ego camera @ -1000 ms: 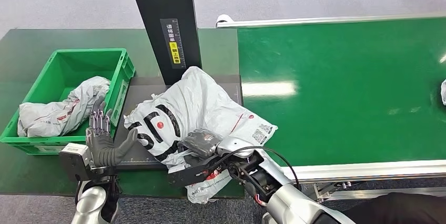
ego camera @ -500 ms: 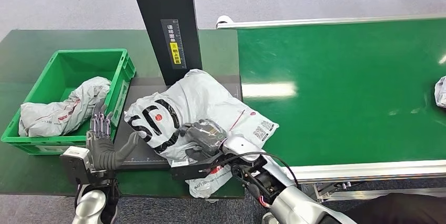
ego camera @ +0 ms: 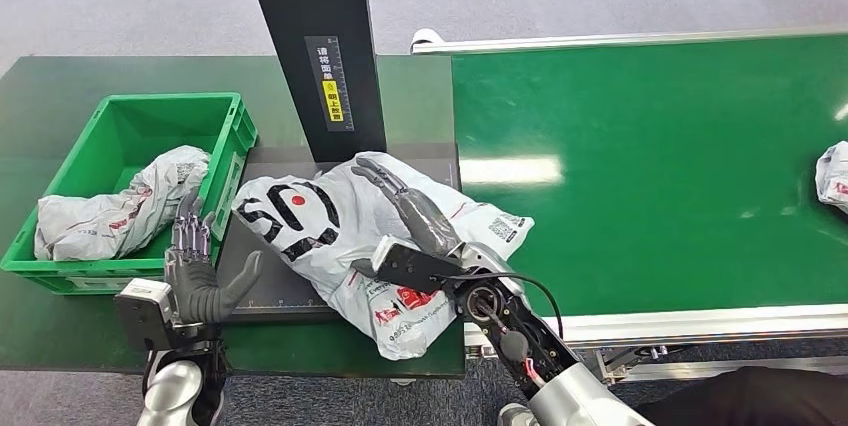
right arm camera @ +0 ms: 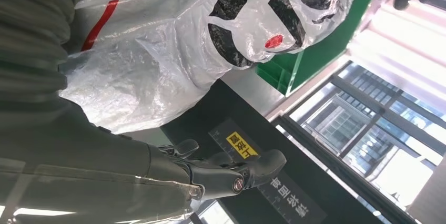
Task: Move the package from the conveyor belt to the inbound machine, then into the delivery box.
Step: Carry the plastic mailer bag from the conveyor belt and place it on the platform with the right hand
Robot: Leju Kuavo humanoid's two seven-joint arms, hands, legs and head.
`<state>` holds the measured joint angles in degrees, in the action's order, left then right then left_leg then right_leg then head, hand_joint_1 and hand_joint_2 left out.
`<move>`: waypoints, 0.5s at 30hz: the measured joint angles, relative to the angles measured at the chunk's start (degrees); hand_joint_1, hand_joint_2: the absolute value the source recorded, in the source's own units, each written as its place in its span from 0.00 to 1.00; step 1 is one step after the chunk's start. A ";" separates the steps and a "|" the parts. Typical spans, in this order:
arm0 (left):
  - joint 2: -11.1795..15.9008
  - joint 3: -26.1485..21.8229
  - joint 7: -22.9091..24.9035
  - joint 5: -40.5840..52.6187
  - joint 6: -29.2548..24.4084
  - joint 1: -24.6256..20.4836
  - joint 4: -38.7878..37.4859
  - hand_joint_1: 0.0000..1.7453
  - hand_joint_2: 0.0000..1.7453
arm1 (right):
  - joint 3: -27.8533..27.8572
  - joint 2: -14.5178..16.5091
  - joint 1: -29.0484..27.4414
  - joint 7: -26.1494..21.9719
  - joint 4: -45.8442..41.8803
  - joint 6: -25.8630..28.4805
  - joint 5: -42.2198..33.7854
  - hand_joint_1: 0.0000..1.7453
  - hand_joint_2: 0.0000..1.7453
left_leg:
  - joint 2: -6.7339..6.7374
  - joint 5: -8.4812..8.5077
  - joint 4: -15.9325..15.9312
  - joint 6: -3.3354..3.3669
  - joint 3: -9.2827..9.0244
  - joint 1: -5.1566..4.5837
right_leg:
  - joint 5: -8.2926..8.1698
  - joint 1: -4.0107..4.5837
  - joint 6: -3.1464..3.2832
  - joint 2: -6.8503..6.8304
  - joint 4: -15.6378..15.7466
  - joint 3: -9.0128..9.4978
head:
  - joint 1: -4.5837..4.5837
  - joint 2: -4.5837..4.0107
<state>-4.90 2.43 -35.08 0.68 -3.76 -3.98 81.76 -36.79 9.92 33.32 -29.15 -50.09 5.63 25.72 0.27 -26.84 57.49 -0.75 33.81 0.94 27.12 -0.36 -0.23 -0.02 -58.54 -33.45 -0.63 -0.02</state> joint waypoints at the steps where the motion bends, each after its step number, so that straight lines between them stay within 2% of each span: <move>1: 0.00 0.06 -0.03 0.00 0.00 0.00 -0.07 0.00 1.00 | 0.20 -0.01 0.00 -0.18 -0.04 -0.09 -0.32 0.00 1.00 | 0.00 0.00 0.00 0.00 0.00 0.00 | 0.00 0.00 0.00 0.00 0.00 0.00 | 0.00 0.00; 15: 0.00 0.26 -0.07 0.00 0.00 0.00 -0.22 0.00 1.00 | 0.96 -0.02 -0.01 -0.40 -0.25 -0.32 -0.81 0.00 1.00 | 0.00 0.00 0.00 0.00 0.01 0.00 | 0.00 0.00 0.00 0.00 0.00 -0.01 | 0.00 0.00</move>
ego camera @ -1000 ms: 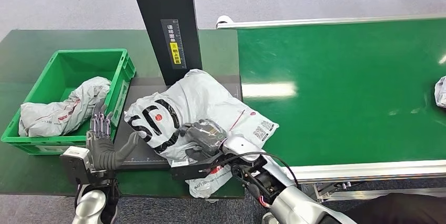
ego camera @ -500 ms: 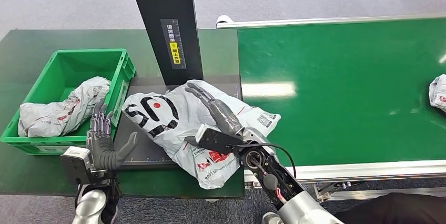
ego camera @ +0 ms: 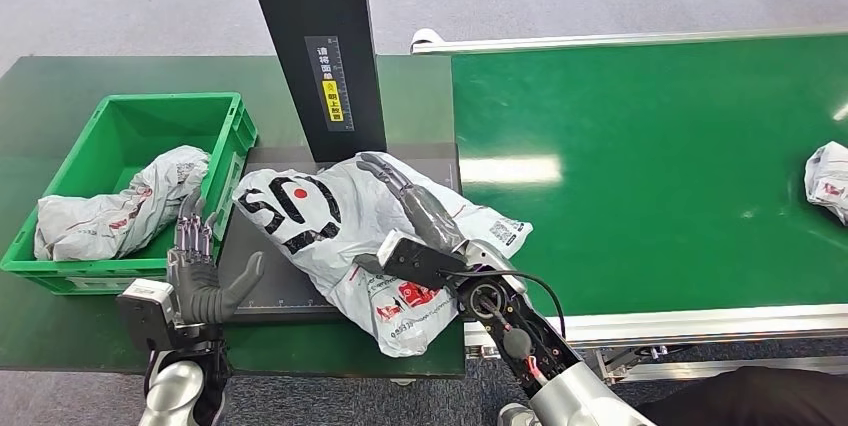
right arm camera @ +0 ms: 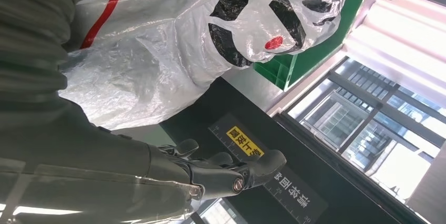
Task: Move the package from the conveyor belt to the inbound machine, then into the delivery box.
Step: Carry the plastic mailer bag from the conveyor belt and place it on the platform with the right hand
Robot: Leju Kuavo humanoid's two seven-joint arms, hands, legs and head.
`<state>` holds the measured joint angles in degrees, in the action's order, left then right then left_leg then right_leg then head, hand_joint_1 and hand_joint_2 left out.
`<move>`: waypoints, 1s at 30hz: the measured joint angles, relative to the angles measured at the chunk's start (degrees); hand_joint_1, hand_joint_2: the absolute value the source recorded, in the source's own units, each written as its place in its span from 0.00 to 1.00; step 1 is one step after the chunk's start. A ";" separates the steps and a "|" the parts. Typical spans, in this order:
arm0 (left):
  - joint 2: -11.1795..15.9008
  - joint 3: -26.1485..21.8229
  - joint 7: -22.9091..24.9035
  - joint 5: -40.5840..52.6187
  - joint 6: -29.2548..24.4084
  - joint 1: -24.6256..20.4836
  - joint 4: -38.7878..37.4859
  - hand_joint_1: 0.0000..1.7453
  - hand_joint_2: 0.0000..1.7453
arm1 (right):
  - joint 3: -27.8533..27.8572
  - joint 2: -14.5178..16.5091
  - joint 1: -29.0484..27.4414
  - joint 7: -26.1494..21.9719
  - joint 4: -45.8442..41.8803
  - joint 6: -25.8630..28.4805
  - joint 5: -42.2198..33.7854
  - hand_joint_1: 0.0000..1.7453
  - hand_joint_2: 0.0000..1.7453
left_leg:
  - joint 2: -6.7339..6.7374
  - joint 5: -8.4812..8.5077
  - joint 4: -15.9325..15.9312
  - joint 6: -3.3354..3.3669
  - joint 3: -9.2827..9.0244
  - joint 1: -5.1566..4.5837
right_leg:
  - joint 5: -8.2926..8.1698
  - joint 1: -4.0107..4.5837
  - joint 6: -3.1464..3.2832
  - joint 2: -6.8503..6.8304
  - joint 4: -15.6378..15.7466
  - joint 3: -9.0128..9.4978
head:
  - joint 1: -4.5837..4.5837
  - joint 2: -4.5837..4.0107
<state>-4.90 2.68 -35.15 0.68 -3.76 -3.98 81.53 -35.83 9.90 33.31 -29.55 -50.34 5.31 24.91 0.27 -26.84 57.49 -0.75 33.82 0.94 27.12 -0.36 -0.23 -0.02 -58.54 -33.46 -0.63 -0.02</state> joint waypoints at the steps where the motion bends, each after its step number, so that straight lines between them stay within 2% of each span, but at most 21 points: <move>1: 0.00 0.01 0.00 0.00 0.01 0.00 -0.03 0.00 1.00 | 0.04 0.00 -0.02 -0.21 -0.01 -0.01 -0.35 0.00 1.00 | 0.00 0.00 0.00 0.00 0.00 0.00 | 0.00 0.00 0.00 0.00 0.00 0.00 | 0.00 0.01; 4: 0.01 0.11 0.04 0.49 0.12 0.01 -0.20 0.00 1.00 | 0.82 0.00 -0.35 -1.82 -0.55 -1.47 -4.61 0.00 1.00 | -0.01 0.00 0.00 0.00 0.00 0.00 | 0.00 0.00 0.00 0.00 0.00 0.00 | 0.00 0.01; 9: 0.32 1.85 0.37 5.98 0.56 0.02 -0.58 0.00 1.00 | 4.63 -0.01 -1.05 -2.26 -2.51 -6.87 -19.02 0.00 1.00 | -0.02 0.00 0.00 0.00 0.01 0.00 | 0.00 -0.01 0.00 0.00 0.01 0.00 | -0.01 0.00; 12: 0.78 3.86 1.16 10.38 0.92 0.01 -0.99 0.00 1.00 | 7.83 -0.13 -1.10 -1.85 -3.04 -8.28 -25.10 0.00 1.00 | -0.01 0.00 0.01 0.00 0.01 -0.01 | 0.00 -0.01 0.00 0.00 0.01 0.00 | -0.02 0.01; 19: 1.51 7.26 2.77 14.41 1.96 -0.23 -2.19 0.00 1.00 | 12.04 -0.85 -1.37 -1.82 -4.19 -9.34 -28.45 0.00 1.00 | -0.01 0.00 0.01 0.00 0.01 0.00 | 0.00 0.00 0.00 0.00 0.00 -0.02 | 0.00 0.00; 22: 1.85 8.25 3.45 17.32 2.80 -0.45 -2.86 0.00 1.00 | 12.78 -0.97 -1.69 -2.23 -4.97 -7.79 -29.25 0.00 1.00 | 0.00 0.00 0.00 0.00 0.01 0.00 | 0.00 0.00 0.00 0.00 0.00 -0.04 | 0.01 0.01; 30: 2.02 8.92 3.47 19.02 4.01 -1.50 -4.53 0.00 1.00 | 15.21 -1.31 -3.88 -6.39 -10.32 3.86 -30.91 0.00 1.00 | 0.00 0.00 0.01 0.00 0.03 -0.01 | 0.00 -0.01 0.00 0.00 0.01 -0.04 | -0.01 0.00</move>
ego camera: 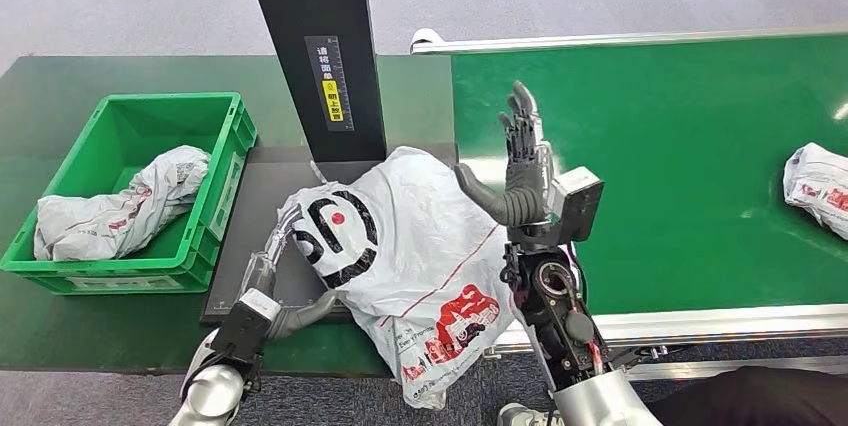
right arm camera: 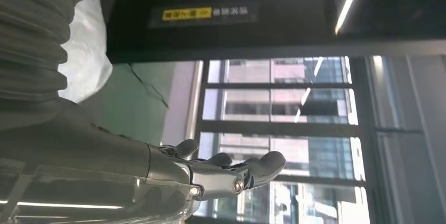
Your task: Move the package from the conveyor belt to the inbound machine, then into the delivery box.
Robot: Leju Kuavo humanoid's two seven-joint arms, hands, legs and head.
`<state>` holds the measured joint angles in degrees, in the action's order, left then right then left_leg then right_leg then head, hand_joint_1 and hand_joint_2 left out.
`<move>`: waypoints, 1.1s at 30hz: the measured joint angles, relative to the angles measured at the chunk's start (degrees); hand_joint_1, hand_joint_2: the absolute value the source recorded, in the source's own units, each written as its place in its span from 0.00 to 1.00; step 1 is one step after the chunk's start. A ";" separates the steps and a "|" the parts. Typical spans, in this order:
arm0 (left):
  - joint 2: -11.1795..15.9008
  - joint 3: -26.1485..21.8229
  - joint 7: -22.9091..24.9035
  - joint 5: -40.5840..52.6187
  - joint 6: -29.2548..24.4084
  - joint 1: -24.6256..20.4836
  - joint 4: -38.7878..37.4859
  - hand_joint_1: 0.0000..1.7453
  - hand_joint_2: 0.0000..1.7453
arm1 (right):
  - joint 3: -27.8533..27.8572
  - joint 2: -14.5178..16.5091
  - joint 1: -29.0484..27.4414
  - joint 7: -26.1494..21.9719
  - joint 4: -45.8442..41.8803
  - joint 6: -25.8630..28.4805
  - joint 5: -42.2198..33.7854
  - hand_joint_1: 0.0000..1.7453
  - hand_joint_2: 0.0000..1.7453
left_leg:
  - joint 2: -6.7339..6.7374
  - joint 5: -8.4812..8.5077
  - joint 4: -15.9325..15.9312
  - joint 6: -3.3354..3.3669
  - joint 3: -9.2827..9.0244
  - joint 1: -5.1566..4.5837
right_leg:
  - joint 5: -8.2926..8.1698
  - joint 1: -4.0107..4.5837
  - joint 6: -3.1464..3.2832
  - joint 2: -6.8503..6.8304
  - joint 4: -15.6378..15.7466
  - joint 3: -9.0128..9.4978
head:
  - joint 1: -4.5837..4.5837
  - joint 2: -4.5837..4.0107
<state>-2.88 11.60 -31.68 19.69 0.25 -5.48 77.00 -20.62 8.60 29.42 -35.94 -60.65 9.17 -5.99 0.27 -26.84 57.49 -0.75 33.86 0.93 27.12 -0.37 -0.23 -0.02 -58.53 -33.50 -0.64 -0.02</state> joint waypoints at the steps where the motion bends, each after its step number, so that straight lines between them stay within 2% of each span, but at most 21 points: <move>1: 0.01 0.02 0.01 0.05 0.10 -0.19 -0.20 0.00 1.00 | 0.09 -0.12 -0.29 -0.14 -0.76 0.58 -0.06 0.00 1.00 | 0.00 0.00 0.00 0.00 0.00 0.00 | 0.00 0.00 0.00 0.00 0.00 0.00 | 0.00 0.01; 10: 0.22 0.32 -1.87 0.83 -0.38 -1.30 -1.56 0.00 1.00 | 1.02 -1.01 -2.36 -1.47 -5.75 3.50 -1.47 0.00 1.00 | 0.00 0.00 0.00 0.00 0.00 0.00 | 0.00 0.01 0.00 0.00 -0.01 -0.01 | 0.01 0.01; 13: 0.50 1.46 -2.88 4.29 -1.83 -1.45 -1.20 0.00 1.00 | 1.28 -1.28 -2.52 -1.46 -6.63 3.58 -1.79 0.00 1.00 | -0.01 0.00 0.00 0.00 0.00 0.00 | 0.00 0.00 0.00 0.00 0.00 0.00 | 0.01 0.00; 15: 0.99 3.22 -0.74 10.47 -3.16 -1.75 -1.02 0.00 1.00 | 1.35 -1.44 -2.52 -1.42 -6.80 3.57 -1.86 0.00 1.00 | -0.01 0.00 0.00 0.00 0.00 0.00 | 0.00 0.00 0.00 0.00 0.00 0.00 | 0.00 0.00; 19: 1.96 8.24 9.53 26.62 -5.17 -3.34 -3.28 0.00 1.00 | 1.39 -1.54 -2.47 -1.20 -6.82 3.20 -1.32 0.00 1.00 | -0.01 0.00 0.00 0.00 0.00 0.00 | -0.01 0.00 0.00 0.00 0.00 0.01 | 0.01 0.01; 22: 2.22 10.61 15.71 35.11 -6.19 -4.82 -6.77 0.00 1.00 | 1.50 -1.54 -2.46 -1.09 -6.82 2.96 -0.21 0.00 1.00 | -0.01 0.00 0.00 0.00 -0.01 0.00 | -0.01 0.00 0.00 0.00 -0.01 0.01 | 0.01 0.00; 25: 2.38 11.63 17.97 39.61 -6.97 -6.02 -9.88 0.00 1.00 | 1.70 -1.54 -2.46 -0.80 -6.82 2.74 0.89 0.00 1.00 | -0.02 0.01 0.00 0.00 -0.01 0.00 | -0.01 0.00 0.00 -0.01 -0.01 0.02 | 0.01 0.01; 30: 2.36 12.25 18.72 41.72 -8.28 -6.96 -12.01 0.00 1.00 | 1.82 -1.54 -2.47 -0.48 -6.82 2.13 1.60 0.00 1.00 | -0.06 0.01 -0.02 0.01 -0.05 0.00 | 0.01 0.00 0.00 -0.06 0.01 0.15 | 0.01 0.00; 31: 2.35 12.34 18.96 41.99 -8.19 -7.12 -12.33 0.03 1.00 | 1.82 -1.53 -2.47 -0.47 -6.82 2.06 1.64 0.00 1.00 | -0.06 0.02 -0.02 0.02 -0.07 0.00 | 0.00 0.00 -0.01 -0.06 0.01 0.18 | 0.00 0.00; 33: 2.36 12.46 19.40 42.45 -7.93 -7.32 -13.05 0.41 1.00 | 1.82 -1.50 -2.47 -0.46 -6.81 1.92 1.72 0.00 1.00 | -0.05 0.05 -0.02 0.05 -0.12 -0.01 | -0.04 0.00 0.00 -0.05 0.02 0.22 | -0.01 0.01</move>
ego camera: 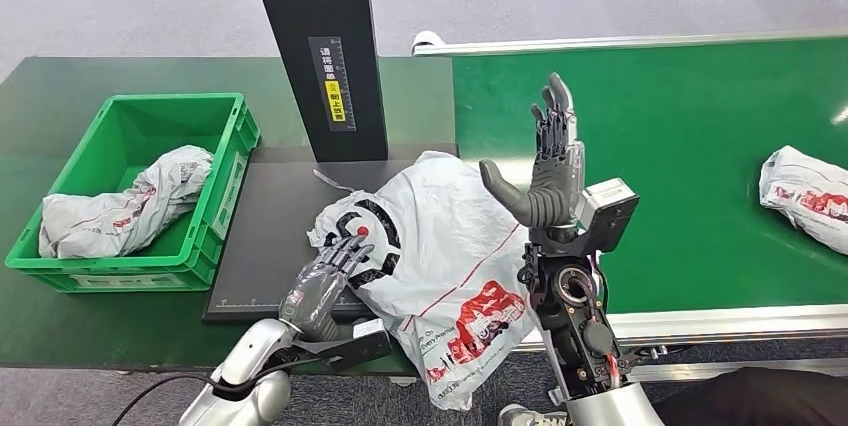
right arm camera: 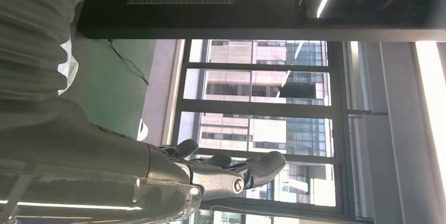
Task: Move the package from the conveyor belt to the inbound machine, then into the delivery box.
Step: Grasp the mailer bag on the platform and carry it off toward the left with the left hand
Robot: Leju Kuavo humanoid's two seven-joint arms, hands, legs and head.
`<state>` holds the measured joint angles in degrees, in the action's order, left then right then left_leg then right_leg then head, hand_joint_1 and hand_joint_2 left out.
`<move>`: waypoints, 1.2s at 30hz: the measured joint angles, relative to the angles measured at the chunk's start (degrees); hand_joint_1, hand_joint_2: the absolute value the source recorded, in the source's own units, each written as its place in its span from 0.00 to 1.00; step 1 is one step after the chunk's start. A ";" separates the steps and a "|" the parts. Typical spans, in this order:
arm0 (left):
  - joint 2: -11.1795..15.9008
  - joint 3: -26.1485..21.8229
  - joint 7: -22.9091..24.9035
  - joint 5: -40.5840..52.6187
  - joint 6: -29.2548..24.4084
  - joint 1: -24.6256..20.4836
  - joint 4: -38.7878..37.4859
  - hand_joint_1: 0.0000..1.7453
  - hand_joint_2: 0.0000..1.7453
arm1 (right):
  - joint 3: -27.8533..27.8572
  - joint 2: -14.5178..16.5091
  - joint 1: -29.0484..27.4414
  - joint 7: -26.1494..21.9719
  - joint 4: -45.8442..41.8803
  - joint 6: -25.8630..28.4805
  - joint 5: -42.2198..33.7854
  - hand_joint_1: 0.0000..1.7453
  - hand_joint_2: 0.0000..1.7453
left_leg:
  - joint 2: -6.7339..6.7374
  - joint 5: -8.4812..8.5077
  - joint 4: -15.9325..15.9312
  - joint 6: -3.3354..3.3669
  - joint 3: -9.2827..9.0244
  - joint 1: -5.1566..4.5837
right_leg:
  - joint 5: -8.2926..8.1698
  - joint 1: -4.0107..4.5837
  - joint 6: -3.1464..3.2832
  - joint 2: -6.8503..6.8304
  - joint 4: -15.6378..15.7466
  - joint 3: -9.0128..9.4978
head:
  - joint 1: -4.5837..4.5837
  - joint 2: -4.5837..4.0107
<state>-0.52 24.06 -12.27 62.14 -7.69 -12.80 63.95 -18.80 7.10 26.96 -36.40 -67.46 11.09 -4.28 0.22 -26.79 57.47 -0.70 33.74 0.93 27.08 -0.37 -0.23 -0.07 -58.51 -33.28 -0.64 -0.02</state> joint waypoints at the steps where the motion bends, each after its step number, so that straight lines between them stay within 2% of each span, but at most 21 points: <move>1: 0.01 0.02 0.10 0.09 0.09 -0.04 -0.37 0.60 1.00 | 0.00 0.03 0.00 0.01 0.02 -0.05 0.02 0.00 1.00 | 0.01 0.02 0.00 0.01 -0.02 0.00 | -0.03 0.00 0.01 0.01 0.00 0.01 | 0.00 0.00; 2: 0.03 0.03 0.08 0.06 0.15 -0.04 -0.74 0.76 1.00 | 0.00 0.05 0.00 0.02 0.07 -0.12 0.03 0.00 1.00 | 0.01 0.04 0.00 0.02 -0.03 0.00 | -0.07 0.00 0.01 0.01 0.00 0.01 | 0.01 0.00; 13: 0.09 0.12 -1.22 -0.85 -0.22 0.46 -1.75 0.76 1.00 | 0.00 0.11 0.00 0.03 0.25 -0.63 0.10 0.00 1.00 | 0.01 0.18 -0.01 0.03 -0.06 0.01 | -0.14 0.01 -0.01 -0.01 0.00 0.05 | 0.01 0.00; 18: 0.09 0.12 -1.45 -0.91 -0.39 0.40 -1.74 0.96 1.00 | 0.00 0.11 0.00 0.03 0.25 -0.69 0.13 0.00 1.00 | 0.00 0.28 -0.01 0.03 -0.08 0.00 | -0.25 0.00 -0.02 -0.01 0.01 0.09 | 0.01 0.00; 27: 0.14 -0.42 -4.55 -4.61 -2.99 0.27 -1.30 1.00 1.00 | -0.01 0.11 0.08 0.19 0.51 -0.94 0.13 0.00 1.00 | 0.00 0.40 -0.01 0.00 -0.07 0.01 | -0.37 0.01 0.04 0.01 -0.01 0.06 | 0.00 0.01; 30: 0.20 -1.59 -8.36 -9.70 -5.08 0.46 -0.55 1.00 1.00 | 0.00 0.10 0.07 1.72 0.78 -2.50 -1.92 0.00 1.00 | 0.02 0.40 -0.01 0.00 -0.01 0.01 | -0.39 0.01 0.04 0.02 -0.02 -0.04 | 0.01 0.00; 34: -0.09 -4.36 -18.03 -21.88 -12.55 1.46 3.29 1.00 1.00 | 0.20 0.26 0.12 9.55 2.39 -11.49 -14.19 0.00 1.00 | 0.01 0.40 -0.01 0.00 0.24 0.01 | -0.38 0.01 0.04 0.02 -0.04 -0.28 | 0.01 -0.01; 36: -0.34 -5.90 -21.31 -26.84 -15.50 1.95 5.94 1.00 1.00 | 0.26 0.50 0.51 13.05 4.52 -15.36 -19.16 0.00 1.00 | 0.00 0.40 -0.01 0.00 0.39 0.01 | -0.38 0.01 0.04 0.02 -0.04 -0.40 | 0.01 -0.01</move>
<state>-0.86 18.16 -33.58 35.30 -23.19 -10.84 69.89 -18.53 7.60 27.47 -23.36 -62.94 -4.27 -23.44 0.22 -26.39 57.47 -0.70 34.13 0.94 26.70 -0.35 -0.19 -0.05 -58.54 -33.68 -0.63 -0.02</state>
